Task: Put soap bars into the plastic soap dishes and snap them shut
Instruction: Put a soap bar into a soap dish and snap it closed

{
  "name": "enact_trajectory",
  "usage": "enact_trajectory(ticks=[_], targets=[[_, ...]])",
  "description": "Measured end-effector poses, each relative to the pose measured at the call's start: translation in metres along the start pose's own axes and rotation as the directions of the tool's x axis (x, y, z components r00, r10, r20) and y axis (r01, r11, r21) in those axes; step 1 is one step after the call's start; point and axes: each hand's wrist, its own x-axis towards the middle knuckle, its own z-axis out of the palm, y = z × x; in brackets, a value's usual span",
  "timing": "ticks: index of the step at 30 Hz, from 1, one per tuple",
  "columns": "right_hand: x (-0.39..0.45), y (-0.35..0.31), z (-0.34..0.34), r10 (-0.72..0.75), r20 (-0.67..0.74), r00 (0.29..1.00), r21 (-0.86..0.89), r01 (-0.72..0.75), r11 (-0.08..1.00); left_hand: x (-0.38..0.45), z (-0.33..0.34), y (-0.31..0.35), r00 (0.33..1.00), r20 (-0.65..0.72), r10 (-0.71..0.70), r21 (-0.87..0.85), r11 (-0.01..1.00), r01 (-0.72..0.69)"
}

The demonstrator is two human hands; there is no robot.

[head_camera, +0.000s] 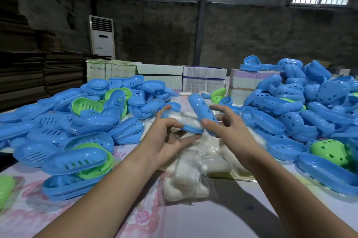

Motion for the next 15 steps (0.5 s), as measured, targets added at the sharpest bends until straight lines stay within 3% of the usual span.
enact_trajectory(ticks=[3, 7, 15], targets=[[-0.0005, 0.0014, 0.0037, 0.025, 0.022, 0.999, 0.086, -0.027, 0.996, 0.0014, -0.0010, 0.0034, 0.999, 0.023, 0.048, -0.013, 0.999, -0.048], [-0.0017, 0.0029, 0.0077, 0.000, 0.047, 0.999, 0.098, -0.005, 0.995, 0.0025, -0.0024, -0.0007, 0.993, 0.118, 0.024, 0.194, 0.980, -0.047], [-0.0048, -0.0008, 0.0042, -0.024, 0.102, 0.994, 0.053, 0.019, 0.998, 0.0005, -0.0058, -0.0021, 0.976, 0.210, 0.057, 0.447, 0.882, -0.147]])
